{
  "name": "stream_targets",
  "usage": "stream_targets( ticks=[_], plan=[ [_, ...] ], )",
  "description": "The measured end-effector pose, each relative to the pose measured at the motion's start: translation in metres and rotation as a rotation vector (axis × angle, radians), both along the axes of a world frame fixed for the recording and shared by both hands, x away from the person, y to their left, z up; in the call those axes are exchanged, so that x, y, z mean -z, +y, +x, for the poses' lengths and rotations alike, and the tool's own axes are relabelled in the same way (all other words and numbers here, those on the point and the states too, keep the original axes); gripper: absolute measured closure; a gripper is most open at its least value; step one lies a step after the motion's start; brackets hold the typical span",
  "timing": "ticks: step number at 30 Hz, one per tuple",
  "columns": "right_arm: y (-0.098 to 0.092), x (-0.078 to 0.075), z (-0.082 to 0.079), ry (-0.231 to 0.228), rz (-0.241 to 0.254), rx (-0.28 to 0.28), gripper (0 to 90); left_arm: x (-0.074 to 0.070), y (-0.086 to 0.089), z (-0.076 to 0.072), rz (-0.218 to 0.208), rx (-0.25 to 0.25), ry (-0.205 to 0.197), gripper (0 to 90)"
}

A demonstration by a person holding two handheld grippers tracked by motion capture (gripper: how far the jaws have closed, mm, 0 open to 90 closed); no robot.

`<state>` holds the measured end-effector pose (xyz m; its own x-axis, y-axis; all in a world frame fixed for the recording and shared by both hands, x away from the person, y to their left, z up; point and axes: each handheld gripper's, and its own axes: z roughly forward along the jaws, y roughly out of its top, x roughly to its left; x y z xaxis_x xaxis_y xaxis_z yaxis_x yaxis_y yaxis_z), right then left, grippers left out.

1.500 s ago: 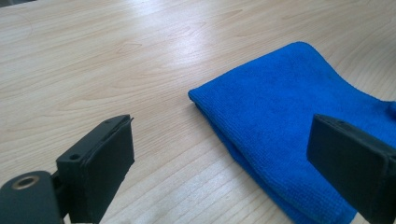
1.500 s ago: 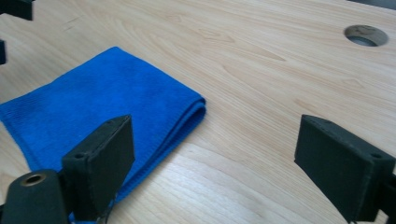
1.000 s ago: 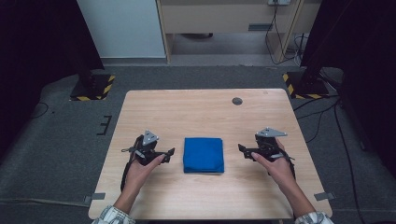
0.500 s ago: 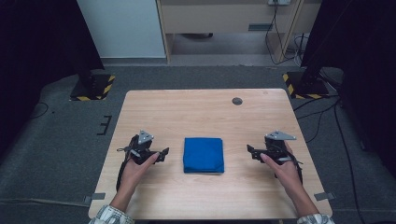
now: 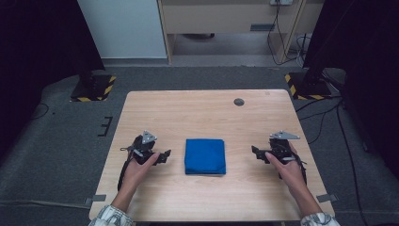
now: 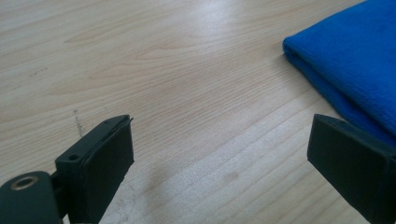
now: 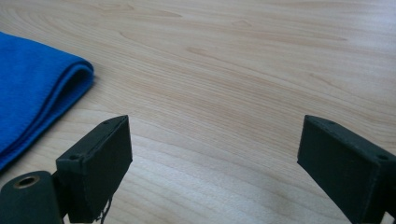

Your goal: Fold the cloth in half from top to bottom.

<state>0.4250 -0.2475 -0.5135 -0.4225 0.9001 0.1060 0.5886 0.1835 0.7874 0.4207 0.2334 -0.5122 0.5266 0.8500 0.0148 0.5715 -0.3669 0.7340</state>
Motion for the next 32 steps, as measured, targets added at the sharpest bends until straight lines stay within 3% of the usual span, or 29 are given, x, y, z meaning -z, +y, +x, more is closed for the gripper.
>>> stream_targets(
  ticks=[6,14,20,23,32],
  plan=[
    [-0.009,0.007,0.018,0.044,-0.019,0.015,10.3,0.008,0.002,0.014,0.031,-0.016,0.025,6.6],
    [-0.011,0.018,0.035,0.083,-0.031,0.055,11.0,0.022,0.006,0.026,0.026,-0.044,0.063,5.1],
    [-0.002,0.024,0.035,0.078,-0.082,0.049,8.7,0.025,0.004,0.024,0.014,-0.053,0.042,2.8],
    [0.004,0.026,0.033,0.060,-0.146,0.022,6.7,0.025,0.004,0.024,0.013,-0.055,0.042,2.8],
    [0.010,0.026,0.021,0.063,-0.139,-0.038,6.8,0.025,0.005,0.023,0.014,-0.050,0.042,2.4]
  ],
)
